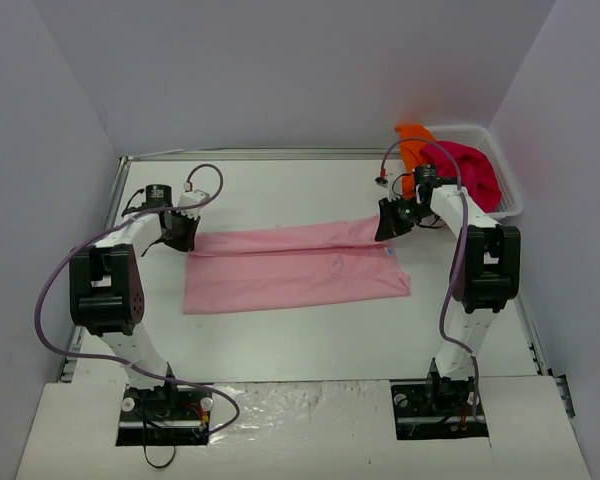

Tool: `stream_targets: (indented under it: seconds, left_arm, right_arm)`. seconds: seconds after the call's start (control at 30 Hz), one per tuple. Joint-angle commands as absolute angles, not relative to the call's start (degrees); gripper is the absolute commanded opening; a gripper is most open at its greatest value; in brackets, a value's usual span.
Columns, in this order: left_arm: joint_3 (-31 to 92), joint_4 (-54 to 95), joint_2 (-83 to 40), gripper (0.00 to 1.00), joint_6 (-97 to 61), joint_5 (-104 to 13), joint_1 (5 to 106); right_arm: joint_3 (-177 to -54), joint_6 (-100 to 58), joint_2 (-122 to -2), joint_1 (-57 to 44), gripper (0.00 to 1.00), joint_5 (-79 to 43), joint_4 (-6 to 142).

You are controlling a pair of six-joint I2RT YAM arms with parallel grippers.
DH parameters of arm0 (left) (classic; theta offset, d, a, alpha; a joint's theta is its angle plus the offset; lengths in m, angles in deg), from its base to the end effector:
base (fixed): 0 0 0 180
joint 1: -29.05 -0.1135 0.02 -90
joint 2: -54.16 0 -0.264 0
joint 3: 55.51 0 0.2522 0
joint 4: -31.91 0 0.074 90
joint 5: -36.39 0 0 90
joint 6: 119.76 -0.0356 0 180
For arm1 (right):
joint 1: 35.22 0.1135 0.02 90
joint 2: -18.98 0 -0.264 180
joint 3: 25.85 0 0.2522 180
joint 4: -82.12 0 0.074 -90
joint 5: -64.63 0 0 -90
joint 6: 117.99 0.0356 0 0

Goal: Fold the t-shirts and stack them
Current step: Fold the other side of the tshirt into a rectangle

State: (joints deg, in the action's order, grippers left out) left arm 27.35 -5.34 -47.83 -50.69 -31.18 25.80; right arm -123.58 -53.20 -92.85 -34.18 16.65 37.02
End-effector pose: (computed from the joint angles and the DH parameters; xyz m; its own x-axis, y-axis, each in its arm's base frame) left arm 0.3725 0.0075 0.2001 -0.7199 0.2899 -0.6307 0.4451 0.8900 -0.0990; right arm 0.4137 0.0313 0.2108 -0.6253 -0.3278 -0.7082 -0.6881 0.6598 0.3021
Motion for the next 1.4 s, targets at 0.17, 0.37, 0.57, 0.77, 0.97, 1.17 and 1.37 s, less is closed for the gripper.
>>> stream_targets:
  seconds: [0.17,0.37,0.57,0.77,0.97,1.17,1.37]
  left_arm:
    - [26.02,-3.39,-44.54,0.02,-52.44,-33.93,26.93]
    - [25.14,-2.25,-44.72,0.02,-52.79,-35.68,27.99]
    - [24.79,-2.6,-44.19,0.07,-53.32,-36.65,28.43]
    - [24.26,-3.3,-42.78,0.09,-53.85,-37.09,28.43]
    - [23.56,-4.18,-40.5,0.13,-54.29,-37.62,28.43]
    - [22.15,-5.41,-37.16,0.25,-54.73,-37.97,28.43]
    - [20.39,-6.2,-34.0,0.35,-54.9,-38.23,28.43]
  right_arm:
    - [-121.97,-54.88,-93.16,-34.95,0.0,16.38,34.34]
    - [-122.23,-55.15,-94.92,-34.95,0.01,15.76,34.08]
    - [-122.14,-55.76,-95.71,-34.95,0.14,15.94,33.11]
    - [-121.88,-57.61,-96.07,-34.95,0.17,16.99,30.74]
    - [-120.39,-58.66,-95.36,-34.69,0.2,17.26,30.03]
    - [-118.63,-59.89,-93.87,-34.16,0.2,17.78,28.54]
    - [-116.61,-61.3,-91.5,-34.08,0.29,18.05,27.57]
